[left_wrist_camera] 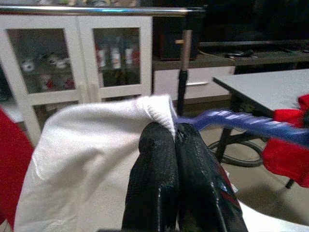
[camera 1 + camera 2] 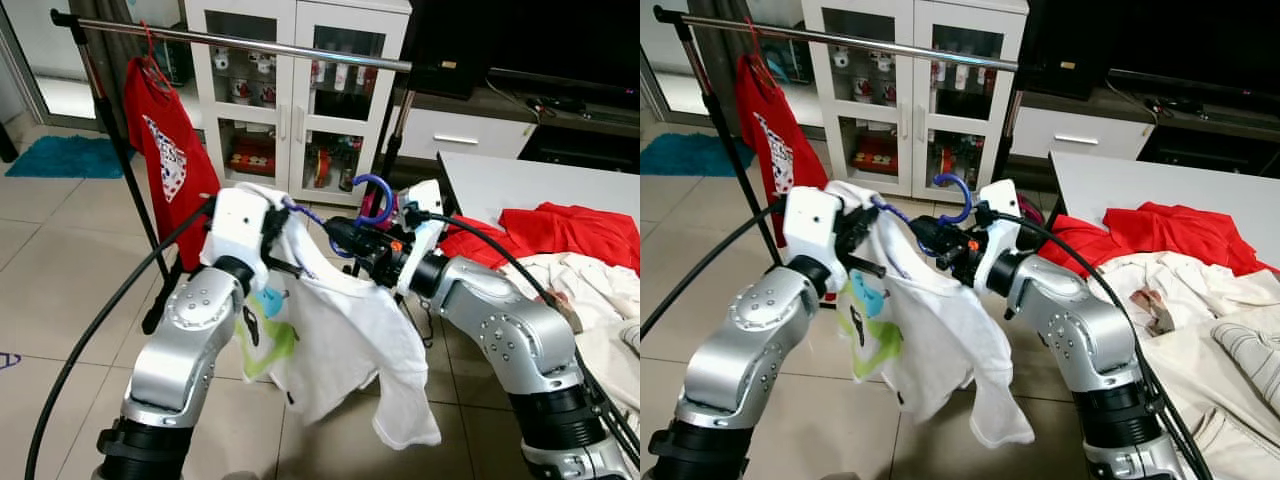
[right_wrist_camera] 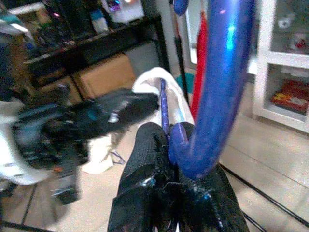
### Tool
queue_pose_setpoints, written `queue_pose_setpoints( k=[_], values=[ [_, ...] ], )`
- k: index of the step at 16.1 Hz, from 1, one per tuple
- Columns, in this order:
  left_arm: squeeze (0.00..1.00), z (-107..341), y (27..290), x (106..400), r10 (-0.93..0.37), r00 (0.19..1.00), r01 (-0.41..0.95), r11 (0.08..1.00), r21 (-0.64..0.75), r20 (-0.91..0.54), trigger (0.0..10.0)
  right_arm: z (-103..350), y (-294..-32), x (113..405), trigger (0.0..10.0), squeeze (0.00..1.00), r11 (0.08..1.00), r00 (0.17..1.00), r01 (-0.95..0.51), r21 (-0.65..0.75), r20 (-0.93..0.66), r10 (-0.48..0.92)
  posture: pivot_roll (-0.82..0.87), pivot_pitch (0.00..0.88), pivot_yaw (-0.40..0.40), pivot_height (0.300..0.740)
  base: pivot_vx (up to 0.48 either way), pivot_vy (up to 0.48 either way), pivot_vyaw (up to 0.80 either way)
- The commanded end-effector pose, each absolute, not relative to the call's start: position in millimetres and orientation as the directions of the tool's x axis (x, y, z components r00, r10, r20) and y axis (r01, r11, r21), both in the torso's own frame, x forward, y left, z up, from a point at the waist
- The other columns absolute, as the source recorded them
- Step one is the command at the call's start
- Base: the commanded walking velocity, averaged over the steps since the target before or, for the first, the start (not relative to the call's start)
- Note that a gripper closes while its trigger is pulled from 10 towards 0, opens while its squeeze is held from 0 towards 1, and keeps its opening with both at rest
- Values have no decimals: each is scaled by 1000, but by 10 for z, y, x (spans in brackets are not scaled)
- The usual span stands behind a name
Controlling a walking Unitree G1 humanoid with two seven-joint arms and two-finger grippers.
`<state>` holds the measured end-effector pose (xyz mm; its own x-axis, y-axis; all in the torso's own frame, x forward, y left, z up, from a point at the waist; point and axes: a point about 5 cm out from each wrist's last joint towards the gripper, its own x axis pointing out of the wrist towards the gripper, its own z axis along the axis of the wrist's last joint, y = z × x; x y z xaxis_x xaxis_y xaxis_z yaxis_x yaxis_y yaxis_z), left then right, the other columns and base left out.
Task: Hang hanger
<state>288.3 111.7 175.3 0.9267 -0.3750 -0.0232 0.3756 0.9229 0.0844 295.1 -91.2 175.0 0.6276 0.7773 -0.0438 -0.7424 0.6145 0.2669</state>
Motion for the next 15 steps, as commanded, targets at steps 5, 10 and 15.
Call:
queue_pose_setpoints(
  k=[5,10,15],
  values=[
    [0,1862,1033,2846,-420,907,413,902,127,31,0,1727,-884,2957,10000,0,620,616,-762,185,-87,783,114,0,-92,740,0,0,0],
    [0,1778,931,2748,-519,854,519,849,100,-23,0,1808,-931,3044,10000,0,651,663,-725,224,-27,748,114,0,-99,740,0,0,0],
    [0,1737,991,2764,-489,871,491,863,120,-54,0,1862,-924,3072,10000,0,646,669,-722,249,13,743,116,0,-96,740,0,0,0]
  ],
)
